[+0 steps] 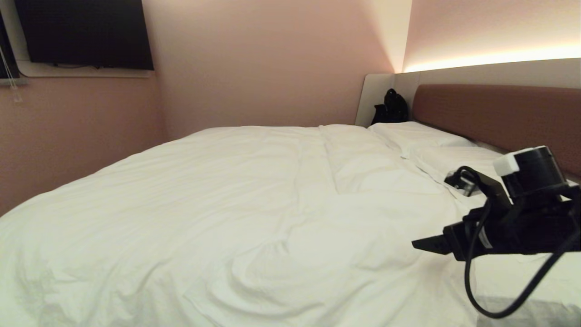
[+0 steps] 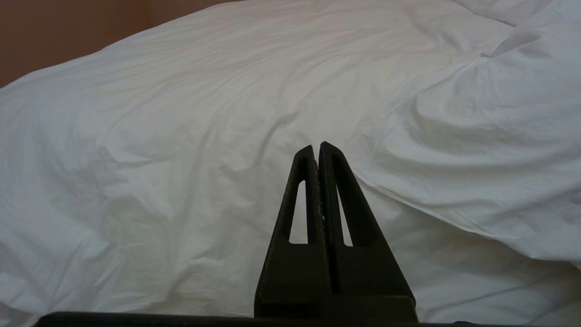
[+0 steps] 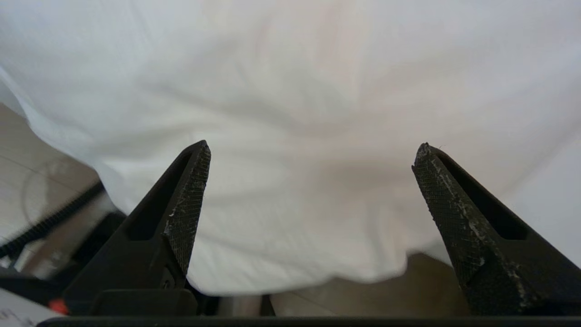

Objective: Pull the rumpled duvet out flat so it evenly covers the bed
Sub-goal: Flatten the corners of the folded blanket

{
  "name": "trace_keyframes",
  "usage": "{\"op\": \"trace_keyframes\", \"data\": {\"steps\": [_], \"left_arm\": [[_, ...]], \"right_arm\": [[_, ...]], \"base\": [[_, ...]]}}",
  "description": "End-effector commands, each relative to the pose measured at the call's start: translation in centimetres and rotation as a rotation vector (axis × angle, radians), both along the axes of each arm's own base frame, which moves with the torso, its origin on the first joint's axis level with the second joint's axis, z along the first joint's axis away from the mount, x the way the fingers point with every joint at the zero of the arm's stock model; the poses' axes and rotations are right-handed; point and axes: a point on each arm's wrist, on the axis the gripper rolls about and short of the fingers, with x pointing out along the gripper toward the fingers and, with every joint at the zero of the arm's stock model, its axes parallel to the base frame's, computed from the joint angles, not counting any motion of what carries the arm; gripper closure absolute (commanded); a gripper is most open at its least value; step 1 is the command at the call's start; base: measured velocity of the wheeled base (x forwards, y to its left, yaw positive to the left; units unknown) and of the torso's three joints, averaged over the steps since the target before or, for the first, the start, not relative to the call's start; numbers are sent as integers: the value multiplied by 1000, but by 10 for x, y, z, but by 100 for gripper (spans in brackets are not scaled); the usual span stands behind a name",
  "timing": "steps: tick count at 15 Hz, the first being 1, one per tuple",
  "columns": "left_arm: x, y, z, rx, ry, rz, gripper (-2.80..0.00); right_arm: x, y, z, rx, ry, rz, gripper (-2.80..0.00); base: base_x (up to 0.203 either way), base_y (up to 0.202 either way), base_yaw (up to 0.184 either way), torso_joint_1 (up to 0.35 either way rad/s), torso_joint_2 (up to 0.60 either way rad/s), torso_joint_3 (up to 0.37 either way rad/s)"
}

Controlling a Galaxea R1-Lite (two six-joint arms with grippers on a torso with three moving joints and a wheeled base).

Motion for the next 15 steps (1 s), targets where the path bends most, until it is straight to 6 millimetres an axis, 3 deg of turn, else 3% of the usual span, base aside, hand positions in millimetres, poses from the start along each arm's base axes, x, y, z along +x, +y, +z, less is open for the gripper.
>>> {"op": "trace_keyframes", "data": {"steps": [1,3,4,8,12,15], "left_arm": [[0,0,0,1,0,0,0],[0,0,0,1,0,0,0],[0,0,0,1,0,0,0],[0,0,0,1,0,0,0],[0,0,0,1,0,0,0],[0,0,0,1,0,0,0]], "right_arm": [[25,17,-20,107,187,-135,-280],[27,23,-20,117,189,-131,-280],[28,23,-16,123,170,-129,0],[26,31,2,136,114,-98,0],[25,48,-7,147,177,-91,0],[29,54,-6,279,289,-277,0]], "base": [[0,0,0,0,0,0],[0,0,0,0,0,0],[0,0,0,0,0,0],[0,0,0,0,0,0],[0,0,0,0,0,0],[0,0,0,0,0,0]]}}
